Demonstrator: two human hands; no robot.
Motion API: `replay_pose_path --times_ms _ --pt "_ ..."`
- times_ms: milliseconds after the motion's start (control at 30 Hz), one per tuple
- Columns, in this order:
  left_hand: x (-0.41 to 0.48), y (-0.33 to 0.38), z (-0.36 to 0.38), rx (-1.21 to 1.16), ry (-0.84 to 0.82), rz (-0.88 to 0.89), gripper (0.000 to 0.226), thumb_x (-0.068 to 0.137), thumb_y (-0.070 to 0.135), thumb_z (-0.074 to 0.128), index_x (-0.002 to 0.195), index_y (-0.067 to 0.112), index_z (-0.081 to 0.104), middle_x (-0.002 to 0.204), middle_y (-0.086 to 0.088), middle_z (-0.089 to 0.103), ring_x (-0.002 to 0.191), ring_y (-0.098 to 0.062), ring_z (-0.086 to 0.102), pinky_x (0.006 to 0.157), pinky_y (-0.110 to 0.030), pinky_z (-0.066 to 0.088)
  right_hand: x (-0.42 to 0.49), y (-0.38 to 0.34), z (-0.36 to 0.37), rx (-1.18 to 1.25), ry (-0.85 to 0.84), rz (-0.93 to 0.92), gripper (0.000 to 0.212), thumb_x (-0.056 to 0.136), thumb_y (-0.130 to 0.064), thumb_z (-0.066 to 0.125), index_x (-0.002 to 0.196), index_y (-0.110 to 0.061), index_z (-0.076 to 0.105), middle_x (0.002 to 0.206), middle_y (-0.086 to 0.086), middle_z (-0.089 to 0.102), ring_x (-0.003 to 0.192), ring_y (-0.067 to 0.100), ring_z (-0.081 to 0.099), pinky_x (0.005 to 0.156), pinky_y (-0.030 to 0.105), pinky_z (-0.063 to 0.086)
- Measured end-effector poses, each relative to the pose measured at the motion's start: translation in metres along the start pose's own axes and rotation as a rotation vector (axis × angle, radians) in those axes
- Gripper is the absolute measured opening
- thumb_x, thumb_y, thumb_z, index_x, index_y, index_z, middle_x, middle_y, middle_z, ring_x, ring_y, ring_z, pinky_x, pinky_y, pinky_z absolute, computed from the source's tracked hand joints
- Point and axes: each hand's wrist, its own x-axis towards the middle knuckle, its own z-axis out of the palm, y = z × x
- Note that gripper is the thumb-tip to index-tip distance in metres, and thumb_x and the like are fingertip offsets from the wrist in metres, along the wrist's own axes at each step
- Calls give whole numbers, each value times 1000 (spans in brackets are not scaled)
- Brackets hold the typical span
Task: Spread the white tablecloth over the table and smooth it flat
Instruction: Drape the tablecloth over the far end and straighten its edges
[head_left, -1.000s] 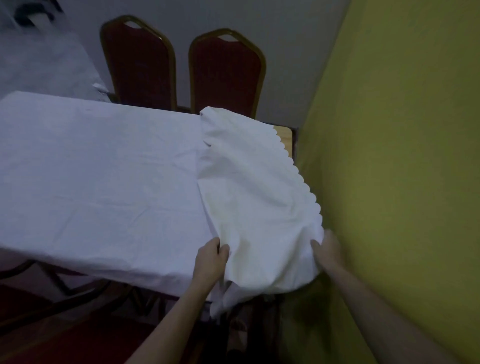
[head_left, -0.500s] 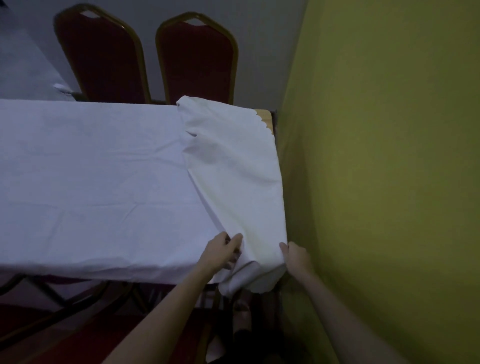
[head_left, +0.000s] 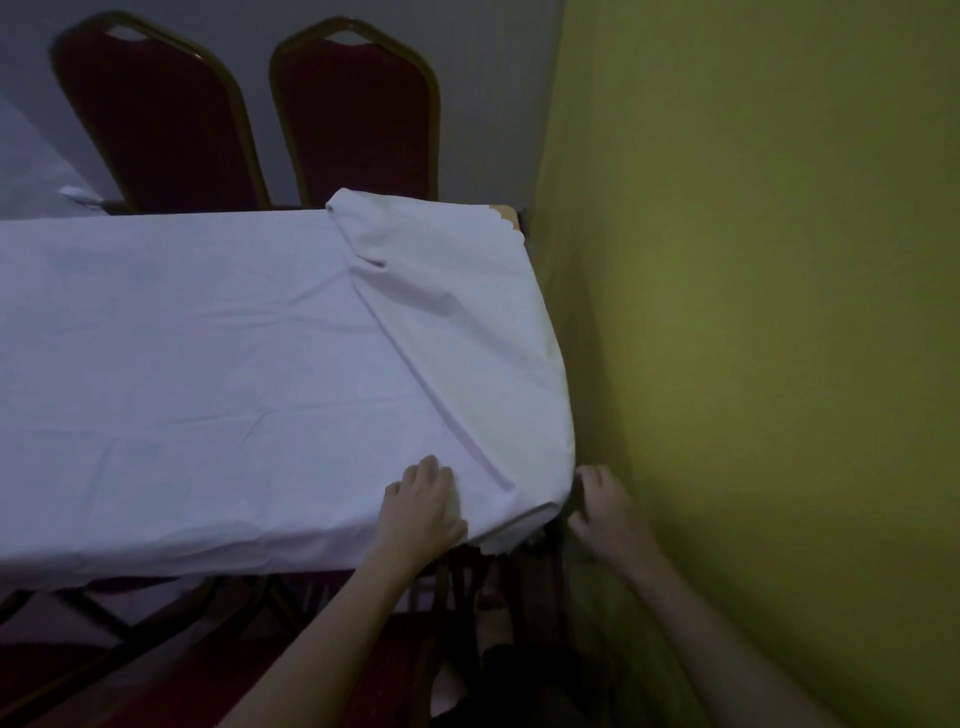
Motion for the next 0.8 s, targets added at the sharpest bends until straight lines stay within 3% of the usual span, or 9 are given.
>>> replay_pose_path --times_ms 100,167,267,367,500,633,700,800 --pt "-12 -9 16 122 32 94 65 62 37 71 118 9 53 132 -17 52 114 -35 57 88 -44 51 -14 -9 22 31 -26 98 49 78 -39 64 113 -9 46 106 10 51 95 29 55 70 38 48" --pt "-16 -13 23 175 62 134 64 62 27 74 120 4 56 128 -22 57 112 -37 60 87 -44 54 -10 -15 34 86 9 192 39 85 -43 62 98 -10 47 99 10 55 91 27 58 65 35 43" --pt "-15 -19 25 165 100 167 68 59 19 79 120 5 53 128 -19 57 114 -35 59 89 -41 54 -1 -21 44 301 43 290 22 95 -28 48 85 -9 52 91 11 65 86 29 63 71 41 50" --pt "-14 -22 25 168 141 175 60 61 20 77 115 6 56 126 -17 59 113 -32 60 89 -39 53 -3 -19 44 288 14 364 20 96 -19 36 91 -11 54 95 9 65 85 25 60 76 37 50" --pt "-17 -23 22 128 229 186 37 73 21 60 107 10 55 122 -11 59 111 -27 58 91 -38 47 -6 5 36 -123 -58 237 12 97 -13 35 88 -14 43 97 9 66 89 28 64 70 34 44" --pt "-14 -23 14 63 257 190 34 80 21 47 110 9 56 124 -12 60 112 -28 59 87 -37 51 5 15 26 -233 -163 233 16 97 -11 35 100 -12 51 103 11 65 95 28 62 78 37 48" --pt "-11 -25 19 93 177 175 40 84 20 52 121 7 52 136 -17 52 121 -32 54 93 -41 49 6 8 25 -239 -95 157 11 95 -12 42 99 -11 53 100 11 64 91 29 62 72 37 48" --pt "-18 -27 29 124 47 139 55 83 28 61 132 8 46 144 -19 44 130 -36 46 98 -49 46 -1 1 25 -124 80 21 7 90 -14 54 90 -7 56 87 13 61 79 33 60 58 32 32"
